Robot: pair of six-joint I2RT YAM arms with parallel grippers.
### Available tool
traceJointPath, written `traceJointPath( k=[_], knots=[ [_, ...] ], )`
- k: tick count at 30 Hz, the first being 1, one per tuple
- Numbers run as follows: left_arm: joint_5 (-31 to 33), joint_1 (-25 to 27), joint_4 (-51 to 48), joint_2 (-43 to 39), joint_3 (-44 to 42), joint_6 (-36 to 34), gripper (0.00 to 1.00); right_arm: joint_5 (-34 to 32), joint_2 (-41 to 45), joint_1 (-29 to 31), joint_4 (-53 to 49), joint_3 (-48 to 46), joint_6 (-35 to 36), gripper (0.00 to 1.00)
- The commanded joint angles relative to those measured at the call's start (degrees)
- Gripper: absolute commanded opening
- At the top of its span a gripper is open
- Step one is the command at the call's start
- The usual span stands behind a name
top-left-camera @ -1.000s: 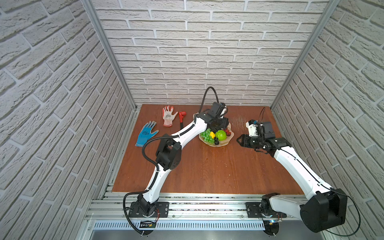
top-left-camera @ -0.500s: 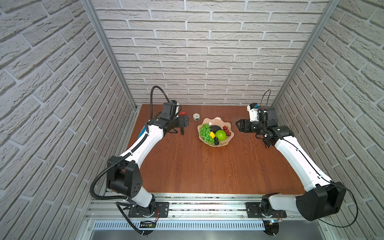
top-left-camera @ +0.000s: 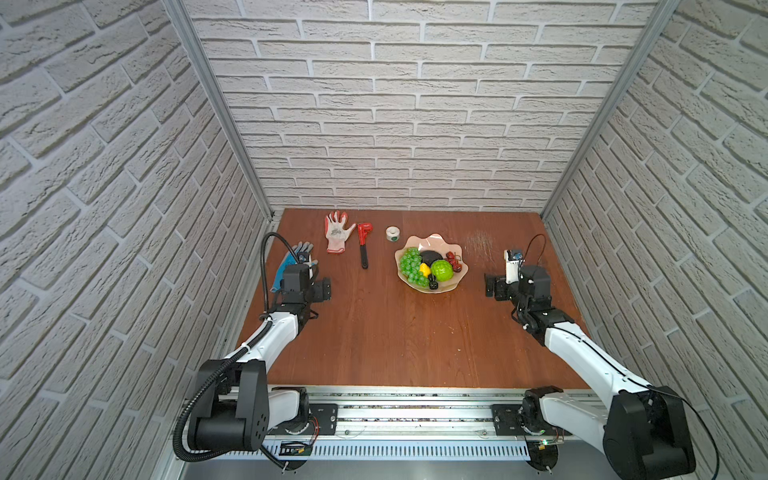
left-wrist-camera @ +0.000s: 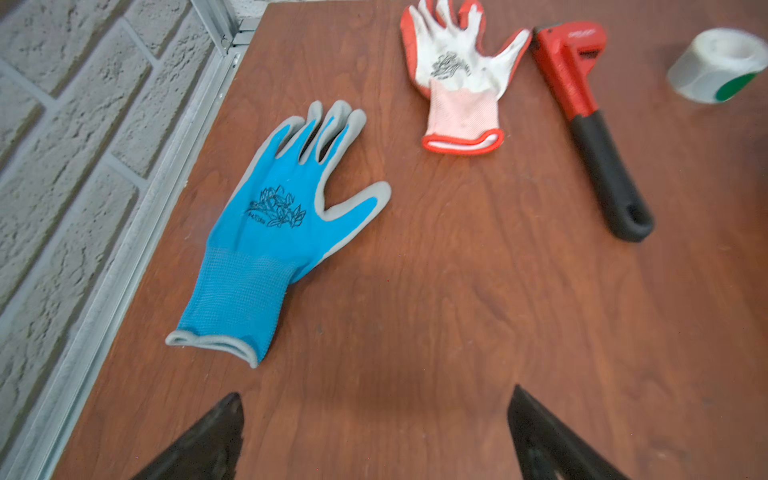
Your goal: Place and organize the fake fruits in the fruit bowl
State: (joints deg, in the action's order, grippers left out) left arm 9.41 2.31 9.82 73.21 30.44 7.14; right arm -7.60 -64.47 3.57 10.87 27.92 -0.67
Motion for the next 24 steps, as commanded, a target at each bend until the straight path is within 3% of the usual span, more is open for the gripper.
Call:
traceJointPath(
  k=[1,4,8,12,14,17,24],
  knots=[
    [2.92,-0.81,18.41,3.22,-3.19,-3.47,0.98,-1.17,-1.56,-0.79,15.79,-3.7,0.16,1.0],
    [3.35,-1.89,30.41,7.02,-7.13,-2.71,0.98,0.59,-5.01,-1.28,20.78,-5.69,-0.11,1.0],
    [-0.63,-3.76,37.3,11.73,-7.59,-2.76,0.98,1.18,-10.87,-1.63,32.41,-8.89,-1.79,0.99],
    [-0.39,-4.05,51.01,17.11,-12.23,-2.29,0.98,2.32,-17.17,-1.84,38.1,-9.22,-1.79,1.0],
    [-0.58,-4.15,48.0,16.74,-11.35,-2.17,0.98,2.4,-22.0,-1.82,46.07,-10.28,-2.02,1.0],
    [-1.46,-4.93,43.59,17.02,-8.82,-1.58,0.98,2.4,-19.47,-1.81,36.67,-7.74,-2.02,1.0],
    [-3.3,-6.0,43.28,16.94,-8.42,-0.98,0.98,4.59,-19.48,-1.78,36.1,-7.25,-0.65,1.0]
  ],
)
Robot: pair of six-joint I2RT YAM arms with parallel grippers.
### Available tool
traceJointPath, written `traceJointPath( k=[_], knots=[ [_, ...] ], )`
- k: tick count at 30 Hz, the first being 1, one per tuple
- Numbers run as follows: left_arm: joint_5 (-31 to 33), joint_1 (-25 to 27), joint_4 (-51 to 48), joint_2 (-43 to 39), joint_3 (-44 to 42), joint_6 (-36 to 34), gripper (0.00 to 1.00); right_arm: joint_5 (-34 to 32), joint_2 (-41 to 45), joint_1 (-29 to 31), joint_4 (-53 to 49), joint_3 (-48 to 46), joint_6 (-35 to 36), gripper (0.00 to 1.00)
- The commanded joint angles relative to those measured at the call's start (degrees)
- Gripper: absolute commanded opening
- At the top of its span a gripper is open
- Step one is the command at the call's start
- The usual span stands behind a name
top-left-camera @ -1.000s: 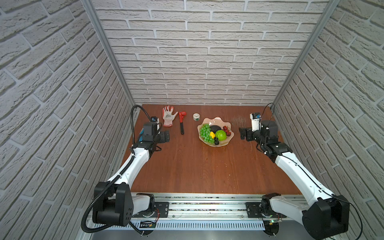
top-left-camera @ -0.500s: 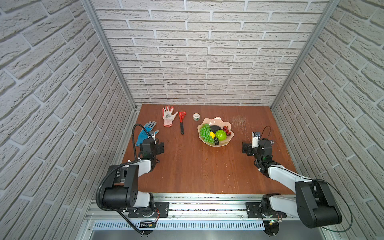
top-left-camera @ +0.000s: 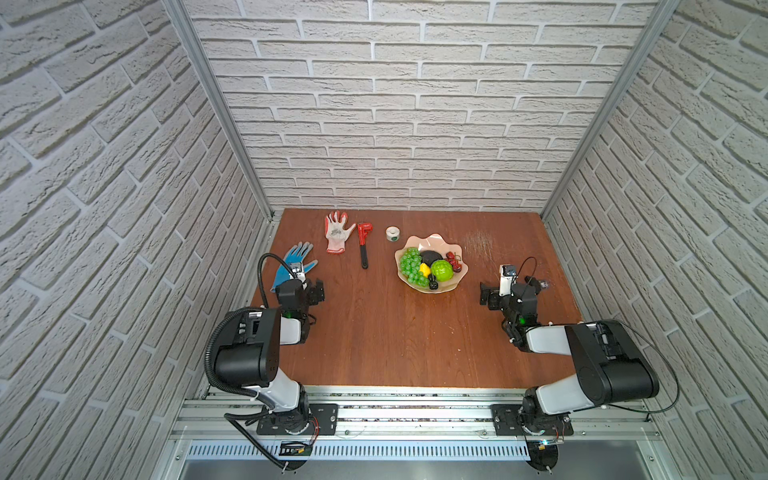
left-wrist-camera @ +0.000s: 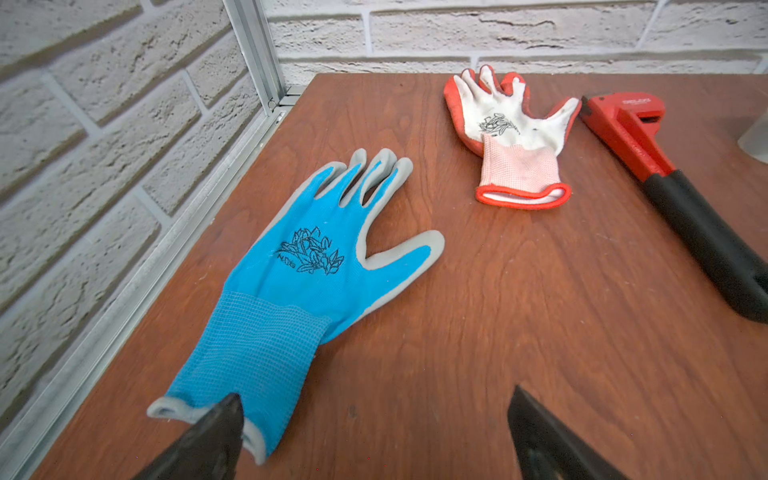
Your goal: Place and organize the fake fruits in the fruit bowl
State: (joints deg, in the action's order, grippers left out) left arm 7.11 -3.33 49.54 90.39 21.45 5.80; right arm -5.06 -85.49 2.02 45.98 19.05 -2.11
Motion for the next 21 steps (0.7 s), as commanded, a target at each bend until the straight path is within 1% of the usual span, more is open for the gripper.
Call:
traceJointPath(
  k=[1,21],
  knots=[
    [-1.0,-0.28,3.75,-0.3,0.37,0.31,0.98,2.61,1.62,-0.26,-0.07,2.11,0.95,1.0],
    [-1.59,-0.18,3.0,-0.21,0.78,-0.08,0.98,2.79,1.64,-0.26,0.43,1.96,0.96,1.0]
  ],
)
